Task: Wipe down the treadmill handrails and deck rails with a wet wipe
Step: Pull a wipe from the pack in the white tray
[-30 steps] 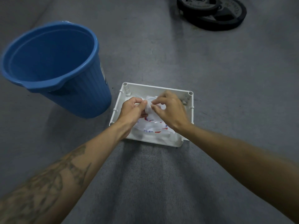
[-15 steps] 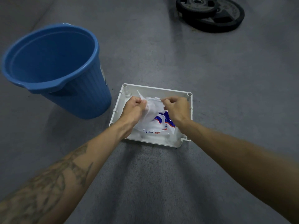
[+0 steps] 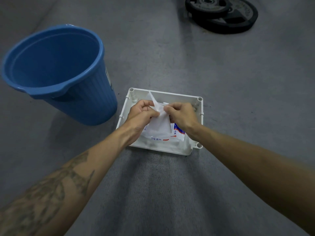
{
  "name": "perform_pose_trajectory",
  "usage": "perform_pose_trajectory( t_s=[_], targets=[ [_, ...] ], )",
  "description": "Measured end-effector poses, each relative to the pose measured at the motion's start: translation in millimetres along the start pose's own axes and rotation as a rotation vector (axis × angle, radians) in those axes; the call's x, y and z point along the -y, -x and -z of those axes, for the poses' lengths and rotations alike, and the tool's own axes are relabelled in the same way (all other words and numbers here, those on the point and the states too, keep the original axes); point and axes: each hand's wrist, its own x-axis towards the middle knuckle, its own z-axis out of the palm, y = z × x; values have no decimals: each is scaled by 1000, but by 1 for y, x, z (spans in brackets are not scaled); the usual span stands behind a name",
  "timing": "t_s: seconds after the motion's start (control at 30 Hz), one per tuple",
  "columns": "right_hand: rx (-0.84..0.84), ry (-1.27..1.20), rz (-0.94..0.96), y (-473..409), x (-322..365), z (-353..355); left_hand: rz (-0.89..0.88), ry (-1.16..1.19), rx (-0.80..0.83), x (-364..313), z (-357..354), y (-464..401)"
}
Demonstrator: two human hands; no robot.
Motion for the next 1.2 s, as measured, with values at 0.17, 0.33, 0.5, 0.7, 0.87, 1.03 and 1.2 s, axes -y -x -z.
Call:
perform_pose_trajectory(
  t_s=[0.17, 0.33, 0.5, 0.7, 0.87, 1.03, 1.2],
  targets=[
    [-103, -85, -83, -3, -3, 3, 5, 66, -89, -1, 2, -3],
    [-165, -184, -98, -1, 0, -5, 11, 75, -166, 1, -3, -2],
    [-302, -76, -74, -10, 1, 3, -1, 58, -245, 4, 5, -4],
    [-357, -126, -152, -9, 0, 8, -16, 8, -314, 5, 10, -8],
    [-241, -230, -77, -10, 3, 8, -9, -65, -207, 10, 7, -4],
    [-155, -112, 53, -7, -4, 12, -16, -86, -253, 10, 13, -5],
    [-109, 33, 25, -3, -6, 7, -12, -152, -231, 7, 19, -7]
  ],
)
